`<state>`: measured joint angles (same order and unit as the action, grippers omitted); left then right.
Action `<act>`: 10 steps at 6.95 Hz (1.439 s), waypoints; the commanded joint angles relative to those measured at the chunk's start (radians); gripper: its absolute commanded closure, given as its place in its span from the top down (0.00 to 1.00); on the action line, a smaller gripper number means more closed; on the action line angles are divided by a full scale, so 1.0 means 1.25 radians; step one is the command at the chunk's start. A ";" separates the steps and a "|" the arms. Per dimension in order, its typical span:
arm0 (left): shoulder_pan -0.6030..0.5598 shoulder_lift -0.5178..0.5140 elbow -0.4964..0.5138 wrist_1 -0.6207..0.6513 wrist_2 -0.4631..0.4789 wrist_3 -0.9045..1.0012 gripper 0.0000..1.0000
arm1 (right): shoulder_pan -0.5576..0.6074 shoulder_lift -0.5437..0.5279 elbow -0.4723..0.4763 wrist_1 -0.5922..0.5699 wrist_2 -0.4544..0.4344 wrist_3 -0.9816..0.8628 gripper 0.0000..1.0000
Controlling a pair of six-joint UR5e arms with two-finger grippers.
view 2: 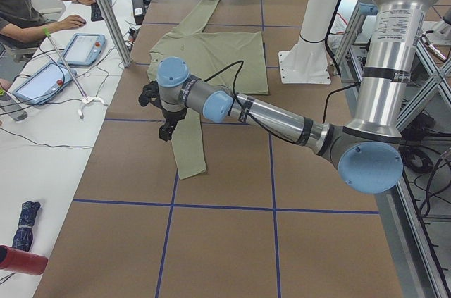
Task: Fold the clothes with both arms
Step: 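Lower the right gripper onto the cuff of the sleeve nearest it and grasp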
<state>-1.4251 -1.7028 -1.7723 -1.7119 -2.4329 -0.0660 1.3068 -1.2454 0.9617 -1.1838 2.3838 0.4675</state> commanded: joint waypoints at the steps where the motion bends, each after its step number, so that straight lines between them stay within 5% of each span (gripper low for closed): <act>1: 0.000 0.000 -0.001 0.000 0.000 0.000 1.00 | 0.000 -0.001 -0.002 0.001 0.000 -0.001 0.59; 5: 0.000 -0.001 -0.003 0.000 0.000 0.000 1.00 | 0.000 -0.004 -0.011 0.000 0.000 0.000 0.41; 6: 0.000 -0.001 -0.004 0.000 0.000 -0.001 1.00 | 0.000 -0.004 -0.012 0.000 0.000 -0.001 0.27; 7: 0.000 -0.001 -0.005 0.001 0.000 -0.001 1.00 | 0.000 -0.004 -0.011 0.000 0.000 0.001 0.00; 10: 0.000 -0.001 -0.003 0.001 0.000 -0.001 1.00 | 0.000 0.001 0.001 -0.002 0.001 0.005 0.00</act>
<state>-1.4251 -1.7042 -1.7766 -1.7105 -2.4339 -0.0675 1.3069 -1.2467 0.9514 -1.1845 2.3852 0.4704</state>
